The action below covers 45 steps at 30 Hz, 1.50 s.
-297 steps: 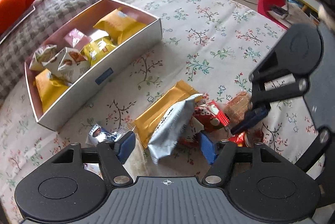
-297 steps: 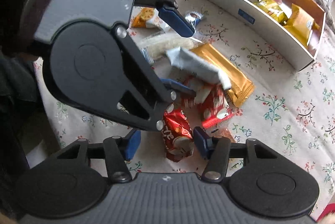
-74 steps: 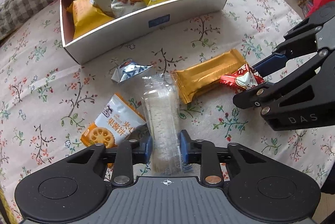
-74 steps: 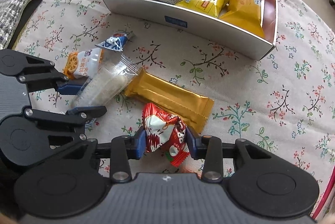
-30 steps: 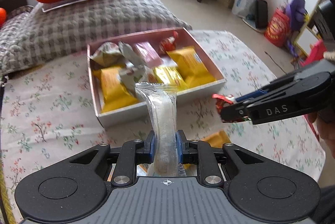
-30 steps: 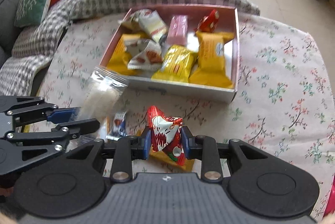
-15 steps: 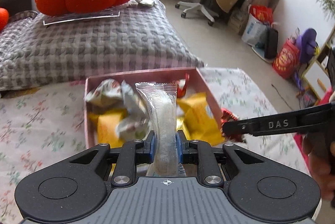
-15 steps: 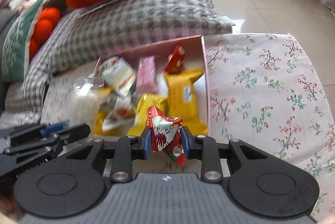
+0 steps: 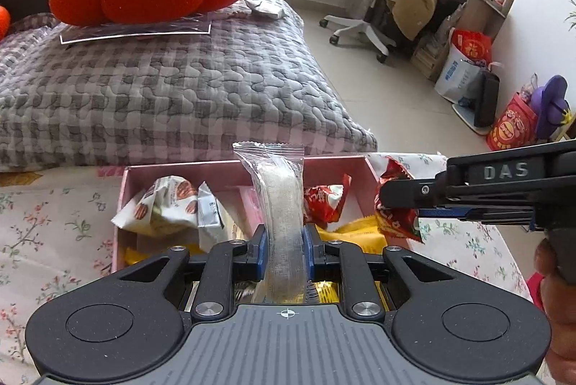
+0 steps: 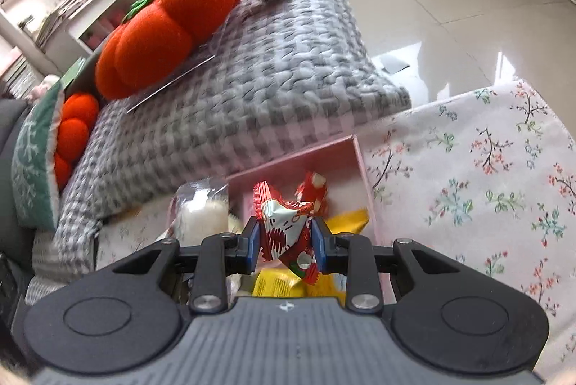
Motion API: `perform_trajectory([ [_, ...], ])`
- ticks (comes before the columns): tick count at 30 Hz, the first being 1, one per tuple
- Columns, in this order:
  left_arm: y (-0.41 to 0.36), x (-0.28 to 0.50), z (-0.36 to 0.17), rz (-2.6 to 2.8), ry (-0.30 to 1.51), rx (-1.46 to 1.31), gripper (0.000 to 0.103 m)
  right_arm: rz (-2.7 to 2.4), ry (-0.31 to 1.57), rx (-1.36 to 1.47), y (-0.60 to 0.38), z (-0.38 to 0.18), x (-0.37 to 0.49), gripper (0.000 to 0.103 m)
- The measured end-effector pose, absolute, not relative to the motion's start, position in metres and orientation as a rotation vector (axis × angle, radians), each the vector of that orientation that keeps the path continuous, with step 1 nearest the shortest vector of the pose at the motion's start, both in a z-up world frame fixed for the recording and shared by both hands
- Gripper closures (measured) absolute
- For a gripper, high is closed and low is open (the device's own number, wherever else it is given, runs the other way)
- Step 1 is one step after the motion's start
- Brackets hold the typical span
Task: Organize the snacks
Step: 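Carry the red candy and rice cake into the box and open both grippers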
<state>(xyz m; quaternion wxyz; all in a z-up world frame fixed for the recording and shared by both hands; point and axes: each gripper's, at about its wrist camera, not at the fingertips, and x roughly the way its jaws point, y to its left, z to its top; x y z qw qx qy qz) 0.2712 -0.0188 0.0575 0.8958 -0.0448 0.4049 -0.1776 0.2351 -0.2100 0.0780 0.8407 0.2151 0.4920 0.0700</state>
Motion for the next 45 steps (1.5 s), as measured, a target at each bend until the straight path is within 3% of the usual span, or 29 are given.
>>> perform_trajectory([
  [15, -0.033, 0.295, 0.035, -0.358, 0.842, -0.111, 0.085, 0.051, 0.977, 0.497, -0.223, 0.051, 0.26, 0.075],
  [27, -0.009, 0.257, 0.082, -0.332, 0.827, -0.056, 0.082, 0.049, 0.955, 0.445, -0.228, 0.069, 0.238, 0.072],
  [34, 0.003, 0.229, 0.095, -0.312, 0.841, 0.01, 0.082, 0.02, 0.973, 0.393, -0.208, 0.046, 0.253, 0.086],
  [39, 0.016, 0.229, 0.09, -0.284, 0.867, -0.015, 0.082, 0.011, 1.006, 0.377, -0.198, 0.032, 0.258, 0.087],
  [42, 0.021, 0.225, 0.088, -0.283, 0.887, -0.041, 0.081, 0.041, 0.995, 0.407, -0.204, 0.05, 0.251, 0.083],
  [45, 0.023, 0.213, 0.09, -0.285, 0.894, -0.032, 0.071, 0.044, 0.981, 0.366, -0.207, 0.074, 0.235, 0.075],
])
